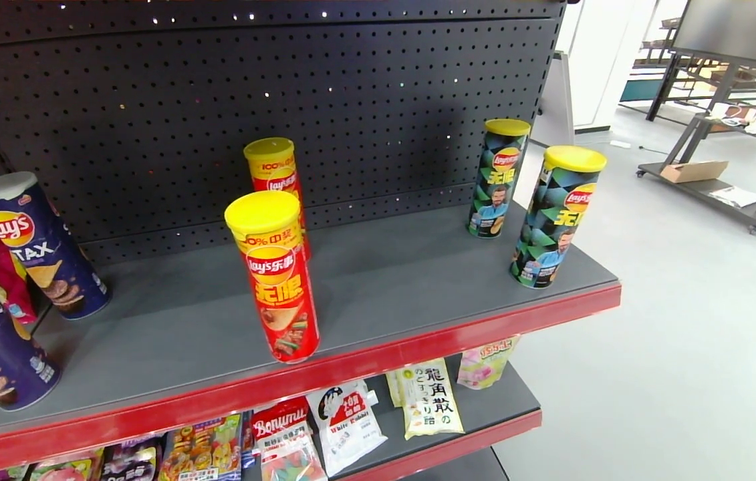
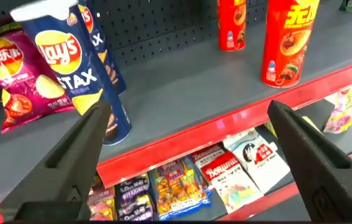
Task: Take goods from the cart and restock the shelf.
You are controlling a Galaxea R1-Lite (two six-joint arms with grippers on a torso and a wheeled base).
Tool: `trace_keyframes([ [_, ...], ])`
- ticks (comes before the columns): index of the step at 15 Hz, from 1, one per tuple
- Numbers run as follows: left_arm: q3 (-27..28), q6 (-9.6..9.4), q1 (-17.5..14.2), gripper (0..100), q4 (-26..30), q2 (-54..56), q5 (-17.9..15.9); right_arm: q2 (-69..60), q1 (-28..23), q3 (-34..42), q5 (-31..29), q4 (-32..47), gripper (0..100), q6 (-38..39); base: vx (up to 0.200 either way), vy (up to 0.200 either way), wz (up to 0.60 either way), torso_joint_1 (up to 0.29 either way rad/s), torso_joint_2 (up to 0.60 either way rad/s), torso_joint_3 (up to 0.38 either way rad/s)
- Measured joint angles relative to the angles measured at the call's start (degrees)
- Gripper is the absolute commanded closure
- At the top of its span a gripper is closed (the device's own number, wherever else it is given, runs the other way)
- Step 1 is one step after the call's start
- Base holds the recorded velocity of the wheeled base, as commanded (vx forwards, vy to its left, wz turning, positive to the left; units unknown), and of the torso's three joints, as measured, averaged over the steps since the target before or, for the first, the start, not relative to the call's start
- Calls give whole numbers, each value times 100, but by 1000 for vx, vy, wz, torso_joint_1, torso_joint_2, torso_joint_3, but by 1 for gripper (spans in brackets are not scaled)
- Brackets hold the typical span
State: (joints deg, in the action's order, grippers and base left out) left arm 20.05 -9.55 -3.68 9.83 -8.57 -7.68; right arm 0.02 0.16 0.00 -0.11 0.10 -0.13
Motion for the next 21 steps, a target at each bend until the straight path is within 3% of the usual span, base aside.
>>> trace_keyframes([
  [4, 76, 18, 18, 0, 0, 22, -83, 0, -2, 0, 1, 0, 0, 2, 0, 0, 600, 8, 2, 2],
  [10, -339, 49, 27, 0, -4, 332, -149, 0, -2, 0, -7, -2, 0, 13, 0, 0, 0, 0, 0, 0],
  [13, -402, 84, 29, 0, -6, 386, 77, 0, -5, 0, -5, -2, 0, 11, 0, 0, 0, 0, 0, 0],
  [14, -449, 358, 27, 0, -9, 395, 311, 0, -2, 0, -5, 0, 0, 13, 0, 0, 0, 0, 0, 0],
  [15, -560, 755, 22, 0, -26, 400, 640, 0, 9, 0, -7, 0, 0, 11, 0, 0, 0, 0, 0, 0],
  [16, -711, 922, 29, 0, -101, 402, 817, 0, 2, 0, -5, -2, 0, 0, 0, 0, 0, 0, 0, 0],
  [17, -887, 955, 29, 0, -268, 402, 880, 0, -5, 0, -5, 0, 0, 0, 0, 0, 0, 0, 0, 0],
  [18, -1083, 959, 29, 0, -591, 402, 763, 0, -2, 0, -7, 0, 0, 0, 0, 0, 0, 0, 0, 0],
  [20, -1563, 947, 40, 0, -1236, 408, 133, 0, 0, 0, -5, 0, 0, 4, 0, 0, 0, 0, 0, 0],
  [21, -1774, 855, 49, 0, -1317, 411, -20, 0, -2, 0, -5, 0, 0, 11, 0, 0, 0, 0, 0, 0],
])
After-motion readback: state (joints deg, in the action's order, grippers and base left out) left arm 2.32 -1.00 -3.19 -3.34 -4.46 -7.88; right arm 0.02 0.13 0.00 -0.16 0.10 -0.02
